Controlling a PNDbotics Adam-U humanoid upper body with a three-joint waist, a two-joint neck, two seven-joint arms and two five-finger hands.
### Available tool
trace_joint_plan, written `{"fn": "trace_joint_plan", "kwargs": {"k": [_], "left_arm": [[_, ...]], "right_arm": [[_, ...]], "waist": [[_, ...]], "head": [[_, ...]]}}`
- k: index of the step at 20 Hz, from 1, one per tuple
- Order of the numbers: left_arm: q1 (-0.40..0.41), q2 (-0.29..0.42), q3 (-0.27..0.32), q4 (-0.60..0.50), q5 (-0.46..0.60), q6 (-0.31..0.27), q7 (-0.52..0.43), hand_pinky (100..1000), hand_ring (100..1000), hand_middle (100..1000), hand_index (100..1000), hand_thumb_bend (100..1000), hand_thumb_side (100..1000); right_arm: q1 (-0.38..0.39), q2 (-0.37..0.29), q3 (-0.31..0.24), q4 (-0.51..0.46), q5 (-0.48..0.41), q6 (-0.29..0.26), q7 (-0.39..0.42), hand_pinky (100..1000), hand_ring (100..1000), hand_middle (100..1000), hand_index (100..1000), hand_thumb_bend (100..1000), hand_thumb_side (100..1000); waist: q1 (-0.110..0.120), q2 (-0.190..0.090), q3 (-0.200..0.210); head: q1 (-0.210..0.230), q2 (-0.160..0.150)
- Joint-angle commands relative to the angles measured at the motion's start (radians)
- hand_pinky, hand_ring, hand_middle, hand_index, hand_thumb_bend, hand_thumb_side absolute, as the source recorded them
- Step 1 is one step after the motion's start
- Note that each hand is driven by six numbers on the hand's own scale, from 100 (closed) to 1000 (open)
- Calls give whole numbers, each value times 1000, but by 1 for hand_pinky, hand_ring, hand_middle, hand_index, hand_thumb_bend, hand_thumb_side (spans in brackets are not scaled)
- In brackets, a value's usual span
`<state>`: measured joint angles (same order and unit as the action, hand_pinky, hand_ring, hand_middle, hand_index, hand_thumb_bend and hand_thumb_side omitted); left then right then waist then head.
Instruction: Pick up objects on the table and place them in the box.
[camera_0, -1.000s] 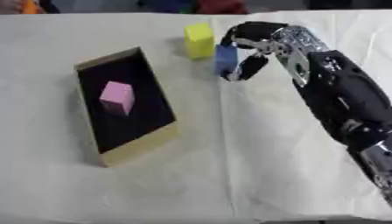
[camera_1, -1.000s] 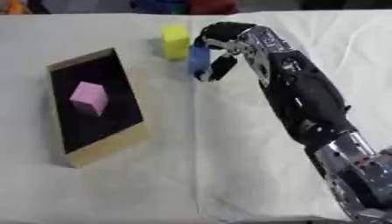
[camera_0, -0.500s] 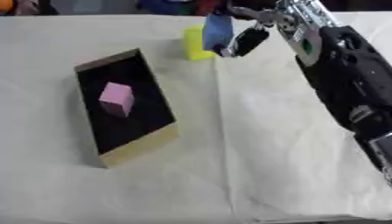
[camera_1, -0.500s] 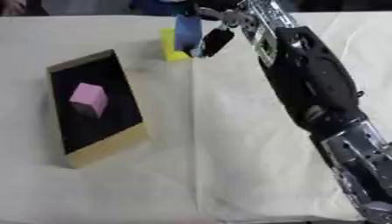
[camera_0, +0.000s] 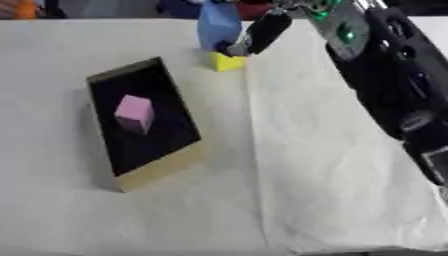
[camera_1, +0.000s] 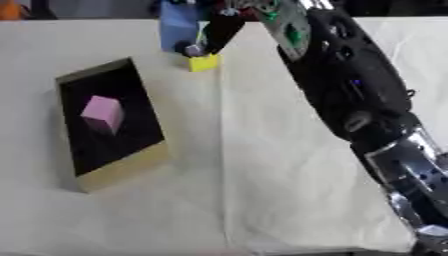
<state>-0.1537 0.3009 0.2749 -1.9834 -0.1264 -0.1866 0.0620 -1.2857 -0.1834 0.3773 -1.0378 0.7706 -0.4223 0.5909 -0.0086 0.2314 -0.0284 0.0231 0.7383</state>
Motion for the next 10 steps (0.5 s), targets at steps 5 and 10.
{"fn": "trace_joint_plan", "kwargs": {"k": [5,10], "left_arm": [[-10,26,1,-17,3,-2,-4,625,664,763,820,100,714],[-13,24,-1,-17,4,-2,-7,624,664,764,820,100,713]], "right_arm": [[-35,52,32,-27,-52,5,66,805,891,596,732,100,504],[-36,106,54,-10,-51,-4,100,799,889,594,729,100,513]], "waist": [[3,-19,9],[3,-17,17]], "head": [[-4,3],[-7,3]]}}
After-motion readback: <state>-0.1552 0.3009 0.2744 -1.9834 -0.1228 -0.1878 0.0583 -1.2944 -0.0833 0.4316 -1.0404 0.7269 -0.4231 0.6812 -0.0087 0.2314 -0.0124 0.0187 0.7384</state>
